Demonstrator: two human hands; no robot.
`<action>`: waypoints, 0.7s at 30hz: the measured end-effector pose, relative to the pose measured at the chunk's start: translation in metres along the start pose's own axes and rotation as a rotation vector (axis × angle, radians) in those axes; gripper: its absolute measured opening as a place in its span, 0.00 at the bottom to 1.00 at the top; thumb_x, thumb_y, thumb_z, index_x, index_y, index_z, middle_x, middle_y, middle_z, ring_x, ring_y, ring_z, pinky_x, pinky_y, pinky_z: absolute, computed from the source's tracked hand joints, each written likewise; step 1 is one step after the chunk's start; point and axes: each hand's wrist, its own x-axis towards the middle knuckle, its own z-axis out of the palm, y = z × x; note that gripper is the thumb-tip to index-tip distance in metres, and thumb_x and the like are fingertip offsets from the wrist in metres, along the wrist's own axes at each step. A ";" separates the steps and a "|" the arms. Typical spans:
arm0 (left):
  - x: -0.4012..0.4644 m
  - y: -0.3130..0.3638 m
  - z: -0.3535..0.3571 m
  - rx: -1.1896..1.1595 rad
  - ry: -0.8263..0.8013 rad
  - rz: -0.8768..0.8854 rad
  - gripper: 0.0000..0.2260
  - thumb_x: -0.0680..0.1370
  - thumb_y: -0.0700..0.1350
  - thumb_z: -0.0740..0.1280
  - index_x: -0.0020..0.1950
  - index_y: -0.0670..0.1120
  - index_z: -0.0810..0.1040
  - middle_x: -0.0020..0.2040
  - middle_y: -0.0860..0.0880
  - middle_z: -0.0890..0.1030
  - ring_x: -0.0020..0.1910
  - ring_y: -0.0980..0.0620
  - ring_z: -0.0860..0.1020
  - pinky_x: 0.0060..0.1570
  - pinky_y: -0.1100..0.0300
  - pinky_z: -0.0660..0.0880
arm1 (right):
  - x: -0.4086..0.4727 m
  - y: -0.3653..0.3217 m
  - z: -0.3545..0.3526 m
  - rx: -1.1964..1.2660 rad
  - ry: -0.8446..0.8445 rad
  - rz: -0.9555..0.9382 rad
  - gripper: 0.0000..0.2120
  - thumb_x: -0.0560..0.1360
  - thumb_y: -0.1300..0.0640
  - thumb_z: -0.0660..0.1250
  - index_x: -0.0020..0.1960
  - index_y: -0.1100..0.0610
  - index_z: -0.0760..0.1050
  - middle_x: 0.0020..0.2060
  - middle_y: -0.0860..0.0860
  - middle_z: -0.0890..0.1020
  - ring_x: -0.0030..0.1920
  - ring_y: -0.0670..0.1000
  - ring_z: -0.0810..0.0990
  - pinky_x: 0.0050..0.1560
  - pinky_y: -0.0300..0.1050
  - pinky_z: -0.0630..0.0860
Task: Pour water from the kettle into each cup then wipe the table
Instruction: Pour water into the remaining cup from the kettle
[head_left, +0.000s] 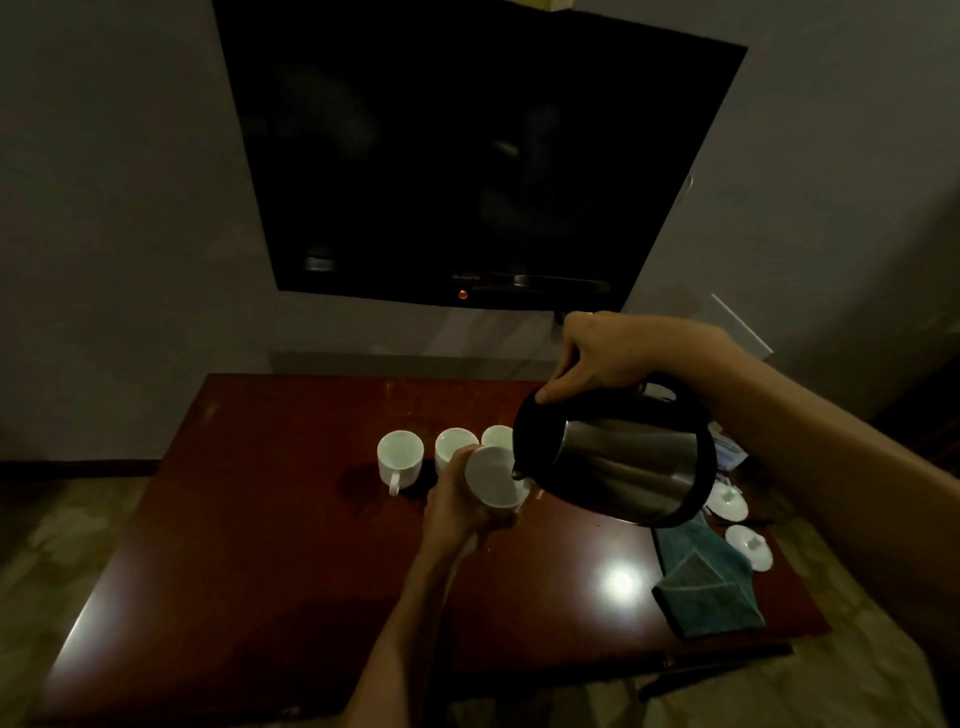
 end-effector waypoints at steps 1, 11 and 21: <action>0.002 -0.001 0.000 0.007 -0.008 -0.015 0.37 0.64 0.37 0.80 0.70 0.47 0.69 0.59 0.52 0.77 0.42 0.68 0.74 0.32 0.73 0.72 | 0.000 -0.001 -0.001 0.005 0.008 -0.001 0.18 0.69 0.38 0.76 0.45 0.52 0.79 0.43 0.49 0.84 0.44 0.50 0.84 0.49 0.51 0.85; 0.010 -0.002 0.000 0.028 -0.024 -0.070 0.37 0.65 0.41 0.80 0.70 0.53 0.68 0.61 0.51 0.78 0.50 0.59 0.78 0.39 0.67 0.73 | 0.005 -0.008 -0.006 -0.001 0.013 -0.020 0.17 0.71 0.40 0.76 0.45 0.53 0.78 0.35 0.48 0.81 0.37 0.48 0.80 0.38 0.44 0.76; 0.023 0.000 0.000 0.072 0.006 -0.031 0.38 0.64 0.40 0.81 0.69 0.52 0.69 0.65 0.48 0.76 0.65 0.47 0.74 0.58 0.46 0.77 | 0.015 -0.006 -0.012 -0.053 -0.003 0.006 0.18 0.70 0.38 0.76 0.44 0.50 0.74 0.38 0.50 0.81 0.40 0.52 0.82 0.43 0.48 0.81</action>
